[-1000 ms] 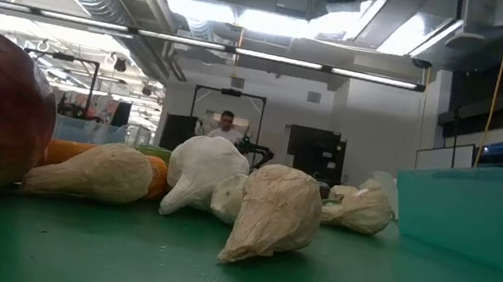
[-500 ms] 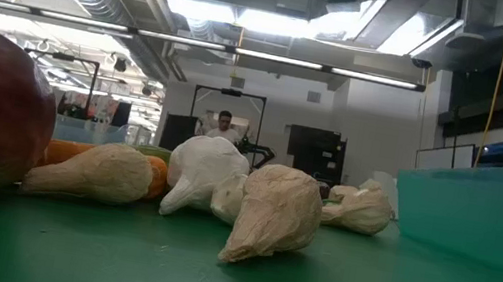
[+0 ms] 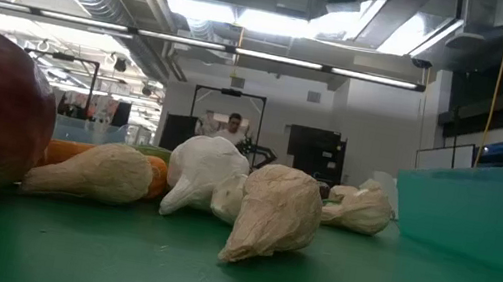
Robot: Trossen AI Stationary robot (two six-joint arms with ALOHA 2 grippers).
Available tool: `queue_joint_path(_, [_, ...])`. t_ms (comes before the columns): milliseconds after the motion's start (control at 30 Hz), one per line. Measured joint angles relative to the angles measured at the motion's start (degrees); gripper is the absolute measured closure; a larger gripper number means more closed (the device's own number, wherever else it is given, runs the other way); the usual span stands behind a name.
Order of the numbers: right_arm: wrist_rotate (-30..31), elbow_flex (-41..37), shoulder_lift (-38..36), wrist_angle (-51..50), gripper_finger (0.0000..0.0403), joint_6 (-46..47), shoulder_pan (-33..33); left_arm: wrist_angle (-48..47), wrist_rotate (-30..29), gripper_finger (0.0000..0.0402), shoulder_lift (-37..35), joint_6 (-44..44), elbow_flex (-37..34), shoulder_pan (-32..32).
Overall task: Sort produce into baskets
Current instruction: Put the apple into the transparent bin
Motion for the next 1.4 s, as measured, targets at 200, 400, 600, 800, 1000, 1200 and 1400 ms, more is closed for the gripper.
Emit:
queue_joint_path(200, [-0.07,0.0,0.23,-0.02,0.0084,-2.21,0.0,3.69,6.02,0.0075,2.35,-6.54,0.0,-0.39])
queue_joint_path(400, [-0.49,0.0,0.76,-0.2,0.0084,-4.88,0.0,7.66,7.3,0.0075,4.75,-9.32,0.0,0.28])
queue_joint_path(600, [-0.54,0.0,0.76,-0.22,0.0084,-4.92,0.0,7.9,8.37,0.0075,7.6,-8.8,-0.04,0.49])
queue_joint_path(800, [-0.54,0.0,0.76,-0.04,0.0084,-4.92,0.0,5.66,9.22,0.0075,8.06,-9.17,-0.05,-0.01])
queue_joint_path(1000, [-0.3,0.0,0.76,1.47,0.0084,-4.92,0.0,6.9,9.2,0.0075,8.82,-9.05,-0.49,-0.32])
queue_joint_path(1200, [-0.47,0.0,1.48,2.18,0.0084,-4.92,0.0,11.58,9.06,0.0075,9.05,-9.05,-4.6,-0.32])
queue_joint_path(1400, [-0.54,0.0,1.68,2.08,0.0084,-4.92,-0.01,21.86,8.52,0.0075,9.14,-7.46,-8.9,0.05])
